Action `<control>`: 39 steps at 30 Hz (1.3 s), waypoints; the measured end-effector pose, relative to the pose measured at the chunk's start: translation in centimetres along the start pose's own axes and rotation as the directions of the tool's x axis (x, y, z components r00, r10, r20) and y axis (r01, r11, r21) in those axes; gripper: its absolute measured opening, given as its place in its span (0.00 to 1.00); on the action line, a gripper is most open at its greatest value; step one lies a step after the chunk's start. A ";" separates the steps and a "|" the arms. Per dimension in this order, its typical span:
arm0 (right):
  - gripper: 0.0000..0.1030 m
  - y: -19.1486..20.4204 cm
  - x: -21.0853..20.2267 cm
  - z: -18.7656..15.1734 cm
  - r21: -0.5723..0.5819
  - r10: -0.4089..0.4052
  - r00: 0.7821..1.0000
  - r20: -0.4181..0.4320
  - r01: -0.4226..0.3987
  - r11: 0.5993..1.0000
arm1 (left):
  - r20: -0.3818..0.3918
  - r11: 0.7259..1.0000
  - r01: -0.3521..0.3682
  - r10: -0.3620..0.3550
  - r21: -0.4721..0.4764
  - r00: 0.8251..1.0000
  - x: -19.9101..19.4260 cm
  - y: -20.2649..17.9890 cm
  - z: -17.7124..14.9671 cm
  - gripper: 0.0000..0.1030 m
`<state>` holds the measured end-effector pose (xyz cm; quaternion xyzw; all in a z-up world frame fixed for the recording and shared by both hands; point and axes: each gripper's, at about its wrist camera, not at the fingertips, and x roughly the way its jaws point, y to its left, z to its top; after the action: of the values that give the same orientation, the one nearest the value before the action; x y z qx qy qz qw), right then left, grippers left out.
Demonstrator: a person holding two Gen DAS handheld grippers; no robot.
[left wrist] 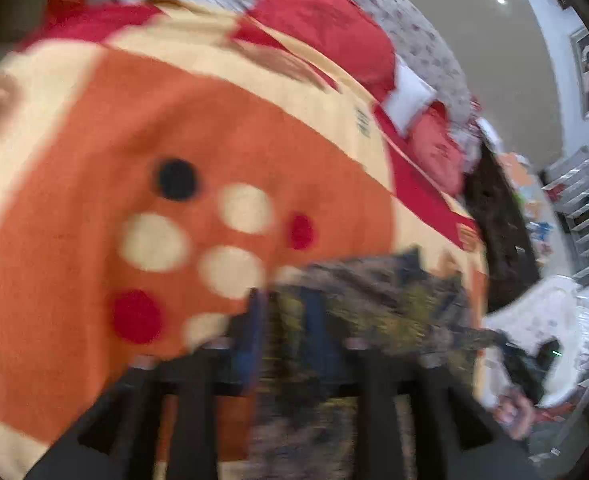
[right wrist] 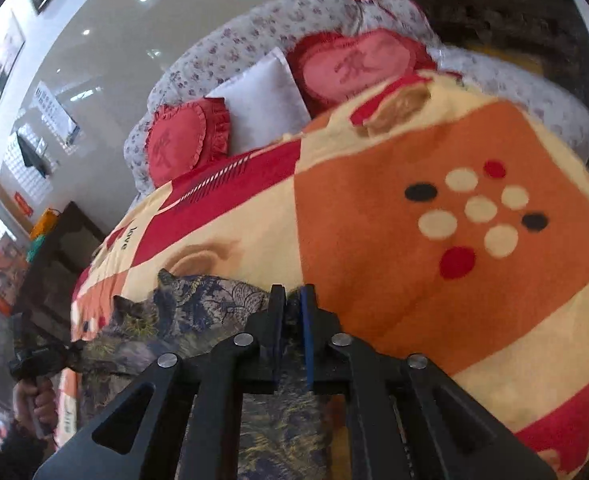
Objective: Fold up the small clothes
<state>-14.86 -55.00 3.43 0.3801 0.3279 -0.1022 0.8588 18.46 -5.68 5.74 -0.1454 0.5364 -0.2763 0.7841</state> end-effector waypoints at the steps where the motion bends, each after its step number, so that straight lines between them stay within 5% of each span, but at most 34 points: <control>1: 0.27 -0.4 -0.6 0.0 0.014 0.034 0.999 0.011 -0.034 0.999 | 0.060 0.999 -0.049 0.049 -0.008 0.997 -1.5 0.6 -0.1 0.64; 4: 0.29 -0.6 -3.0 -0.2 0.018 0.032 0.998 0.058 -0.033 0.999 | 0.166 0.998 -0.065 0.065 -0.006 0.984 -4.8 1.0 -1.3 0.62; 6: 0.29 0.7 -4.2 -0.7 -0.056 0.028 0.997 0.069 -0.024 0.998 | 0.181 0.995 -0.055 0.040 0.078 0.983 -5.8 -1.2 -3.4 0.52; 11: 0.29 6.7 -1.9 -3.7 -0.316 -0.034 0.999 -0.042 0.018 0.949 | 0.001 0.943 -0.060 0.063 0.328 0.998 -0.9 -8.6 -9.9 0.22; 15: 0.29 9.4 3.4 -6.1 -0.414 -0.228 0.965 -0.131 0.156 0.897 | -0.036 0.903 -0.202 0.232 0.379 0.972 4.1 -10.5 -10.7 0.22; 19: 0.29 9.3 7.7 -6.2 -0.398 -0.301 0.927 -0.223 0.195 0.896 | -0.051 0.926 -0.241 0.266 0.290 0.963 6.1 -10.4 -7.0 0.22; 21: 0.29 9.6 8.2 -4.4 -0.340 -0.281 0.935 -0.216 0.197 0.919 | -0.003 0.942 -0.253 0.260 0.220 0.966 5.1 -10.1 -4.2 0.22; 24: 0.29 10.5 5.6 -0.5 -0.279 -0.163 0.986 -0.029 0.149 0.949 | 0.159 0.956 -0.271 0.253 0.109 0.954 1.1 -9.4 -1.0 0.27; 26: 0.29 10.4 3.1 1.0 -0.237 -0.098 0.992 0.082 0.115 0.965 | 0.274 0.969 -0.245 0.228 0.028 0.934 -2.4 -8.3 -0.1 0.46; 31: 0.29 9.1 0.8 0.6 -0.223 -0.094 0.989 0.110 0.117 0.968 | 0.292 0.982 -0.159 0.124 0.100 0.948 -3.0 -8.7 -2.1 0.49; 36: 0.29 8.6 1.8 -1.6 -0.254 -0.154 0.984 0.091 0.172 0.952 | 0.249 0.913 -0.273 0.201 0.302 0.947 3.1 -12.1 -6.0 0.50; 39: 0.29 7.9 4.5 -1.5 -0.230 -0.252 0.966 0.061 0.259 0.938 | 0.277 0.876 -0.390 0.314 0.284 0.908 6.0 -11.6 -5.6 0.52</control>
<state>-8.79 -48.18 4.42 0.2277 0.3712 -0.1789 0.8823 11.71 -18.19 5.13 0.0599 0.4084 -0.1969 0.8893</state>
